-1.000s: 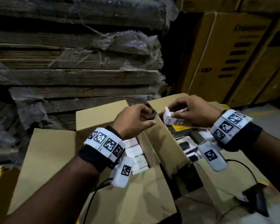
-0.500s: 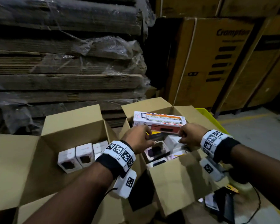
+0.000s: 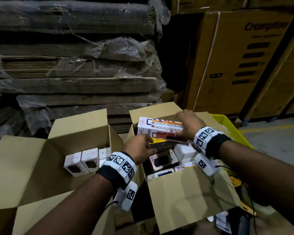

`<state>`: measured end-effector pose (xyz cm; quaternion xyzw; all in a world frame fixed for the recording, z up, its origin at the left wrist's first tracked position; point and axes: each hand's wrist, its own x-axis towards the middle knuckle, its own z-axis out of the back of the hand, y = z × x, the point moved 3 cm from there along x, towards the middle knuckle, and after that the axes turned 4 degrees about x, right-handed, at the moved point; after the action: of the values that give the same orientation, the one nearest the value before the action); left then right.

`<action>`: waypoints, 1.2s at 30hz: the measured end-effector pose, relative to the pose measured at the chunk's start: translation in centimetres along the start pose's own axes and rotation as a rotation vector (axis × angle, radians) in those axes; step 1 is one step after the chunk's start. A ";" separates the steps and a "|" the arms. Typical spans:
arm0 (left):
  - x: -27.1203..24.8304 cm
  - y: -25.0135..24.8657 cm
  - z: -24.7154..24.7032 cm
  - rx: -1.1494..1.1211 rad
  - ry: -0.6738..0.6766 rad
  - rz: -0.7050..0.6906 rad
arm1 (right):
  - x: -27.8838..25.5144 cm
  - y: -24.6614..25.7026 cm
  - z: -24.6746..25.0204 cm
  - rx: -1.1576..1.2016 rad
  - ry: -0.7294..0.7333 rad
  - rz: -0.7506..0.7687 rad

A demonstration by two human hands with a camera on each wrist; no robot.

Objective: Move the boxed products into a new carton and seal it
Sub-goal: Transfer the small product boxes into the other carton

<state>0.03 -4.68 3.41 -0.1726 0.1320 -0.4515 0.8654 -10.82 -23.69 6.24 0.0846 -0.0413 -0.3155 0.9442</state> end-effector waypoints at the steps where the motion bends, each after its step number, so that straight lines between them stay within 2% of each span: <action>1: 0.0 0.1 0.2 -0.012 -0.010 -0.001 | 0.3 -0.1 -0.3 -0.012 0.030 -0.009; 5: 0.0 0.2 0.6 -0.055 -0.021 -0.019 | 0.6 0.0 -0.6 -0.022 0.098 -0.052; 10: -0.3 0.5 0.4 -0.078 -0.020 -0.028 | 0.1 0.3 -0.3 -0.047 0.126 -0.010; 18: -0.7 2.2 1.6 -0.148 -0.137 0.045 | -2.1 -0.7 0.4 0.190 0.081 -0.005; 20: -1.0 2.5 1.7 -0.171 -0.126 0.053 | -2.7 -0.4 0.6 0.213 0.130 0.006; 27: -2.3 2.9 2.4 -0.012 -0.130 0.075 | -3.4 -0.4 0.4 -0.044 0.299 0.094; 36: -1.8 3.0 2.1 -0.156 -0.072 0.025 | -3.6 -1.3 0.1 -0.236 0.490 0.128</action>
<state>1.99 -1.21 4.17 -0.2541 0.1379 -0.4226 0.8590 -14.47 -22.56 5.96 0.0452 0.2202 -0.2282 0.9473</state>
